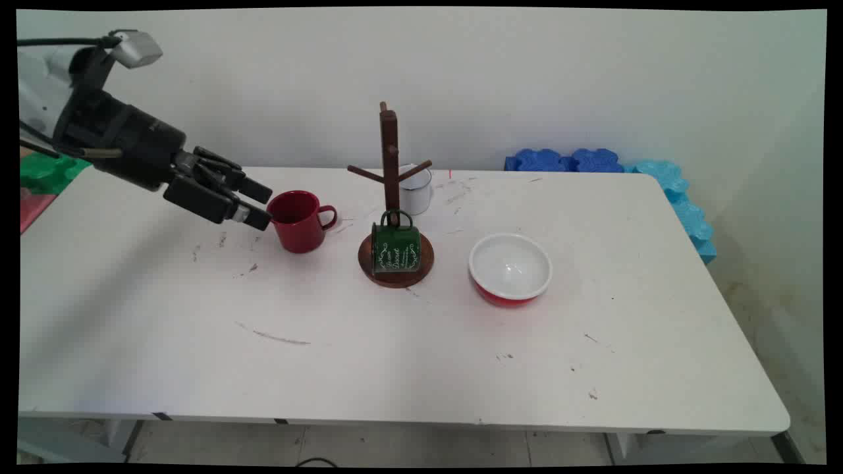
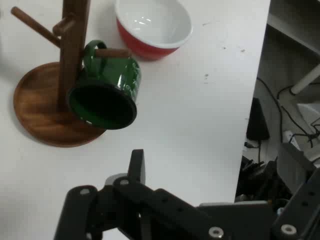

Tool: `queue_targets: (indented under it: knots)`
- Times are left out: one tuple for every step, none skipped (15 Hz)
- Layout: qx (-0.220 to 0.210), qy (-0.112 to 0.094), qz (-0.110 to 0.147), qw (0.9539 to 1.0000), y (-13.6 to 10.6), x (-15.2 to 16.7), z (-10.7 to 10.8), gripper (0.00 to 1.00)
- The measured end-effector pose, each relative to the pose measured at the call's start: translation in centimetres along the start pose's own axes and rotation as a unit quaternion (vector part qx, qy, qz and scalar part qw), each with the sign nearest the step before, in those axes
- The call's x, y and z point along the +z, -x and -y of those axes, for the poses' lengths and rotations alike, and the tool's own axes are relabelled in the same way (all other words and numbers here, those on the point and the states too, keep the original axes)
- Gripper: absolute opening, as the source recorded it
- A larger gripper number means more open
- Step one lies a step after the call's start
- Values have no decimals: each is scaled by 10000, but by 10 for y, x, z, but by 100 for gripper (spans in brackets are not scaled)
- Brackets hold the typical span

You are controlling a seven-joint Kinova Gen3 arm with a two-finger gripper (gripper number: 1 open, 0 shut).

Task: Pick up the green mug from the rack

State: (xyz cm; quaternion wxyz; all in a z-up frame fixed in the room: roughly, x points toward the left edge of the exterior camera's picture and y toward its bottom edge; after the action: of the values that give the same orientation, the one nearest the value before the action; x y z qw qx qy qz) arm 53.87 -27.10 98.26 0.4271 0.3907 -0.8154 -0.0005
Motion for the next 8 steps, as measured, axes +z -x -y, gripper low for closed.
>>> queue_targets:
  knots:
    - [-31, -18, -4, 10000, 1, 1, 1, 100]
    - [-66, -37, -5, 10000, 2, 3, 3, 100]
    - [-100, -57, -7, 9999, 3, 6, 4, 100]
    - [-133, -81, -8, 9999, 5, 8, 6, 100]
    - [-163, -101, -6, 9998, 6, 11, 8, 100]
    - [-183, -114, -5, 9998, 7, 13, 9, 100]
    - [-214, -136, -4, 9997, 8, 16, 11, 100]
    - [-245, -157, 0, 9996, 9, 19, 13, 100]
